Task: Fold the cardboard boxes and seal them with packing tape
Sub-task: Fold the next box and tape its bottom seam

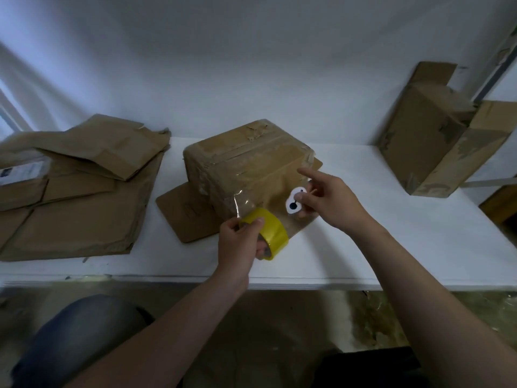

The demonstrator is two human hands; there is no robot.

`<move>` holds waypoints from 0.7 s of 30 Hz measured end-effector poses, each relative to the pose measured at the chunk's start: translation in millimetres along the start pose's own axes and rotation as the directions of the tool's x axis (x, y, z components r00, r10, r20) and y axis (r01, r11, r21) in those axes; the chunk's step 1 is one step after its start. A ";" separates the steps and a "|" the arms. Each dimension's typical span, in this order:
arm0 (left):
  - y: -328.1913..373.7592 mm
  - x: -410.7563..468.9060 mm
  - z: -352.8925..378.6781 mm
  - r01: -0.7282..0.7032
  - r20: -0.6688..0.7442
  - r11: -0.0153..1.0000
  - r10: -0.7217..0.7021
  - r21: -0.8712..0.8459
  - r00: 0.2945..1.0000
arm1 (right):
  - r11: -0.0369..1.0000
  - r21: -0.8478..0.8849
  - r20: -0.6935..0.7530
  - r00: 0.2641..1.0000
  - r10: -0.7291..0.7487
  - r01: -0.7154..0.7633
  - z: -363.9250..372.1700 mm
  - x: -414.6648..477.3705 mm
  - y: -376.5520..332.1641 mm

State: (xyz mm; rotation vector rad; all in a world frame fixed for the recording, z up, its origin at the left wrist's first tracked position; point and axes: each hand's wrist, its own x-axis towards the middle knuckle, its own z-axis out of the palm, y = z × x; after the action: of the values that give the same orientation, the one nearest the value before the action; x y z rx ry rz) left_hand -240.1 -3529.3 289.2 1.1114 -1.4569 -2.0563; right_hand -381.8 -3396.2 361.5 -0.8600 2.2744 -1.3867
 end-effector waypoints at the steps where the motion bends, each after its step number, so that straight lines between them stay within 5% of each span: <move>1: 0.4 0.4 -0.5 0.007 0.005 1.000 -0.007 -0.009 1.000 | 0.999 -0.039 0.034 0.999 -0.016 0.017 4.7 2.6 -5.8; 5: 4.5 1.4 -4.2 0.056 0.065 0.997 -0.053 -0.047 0.996 | 0.940 -0.270 0.151 0.973 -0.174 0.210 21.0 13.2 -33.6; 11: 10.9 -1.7 -5.9 0.110 0.109 0.986 -0.097 -0.123 0.989 | 0.727 -0.386 0.367 0.818 -0.443 0.567 43.2 31.8 -48.7; 21: 15.8 -7.1 -8.8 0.107 0.119 0.983 -0.090 -0.146 0.989 | 0.565 -0.466 0.493 0.730 -0.473 0.681 69.4 40.1 -54.1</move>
State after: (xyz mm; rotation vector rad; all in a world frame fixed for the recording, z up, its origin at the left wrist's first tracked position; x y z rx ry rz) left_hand -231.0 -3535.8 305.0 1.0412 -1.2930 -2.2901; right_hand -355.5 -3487.7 378.0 -2.0615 2.2725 -0.5309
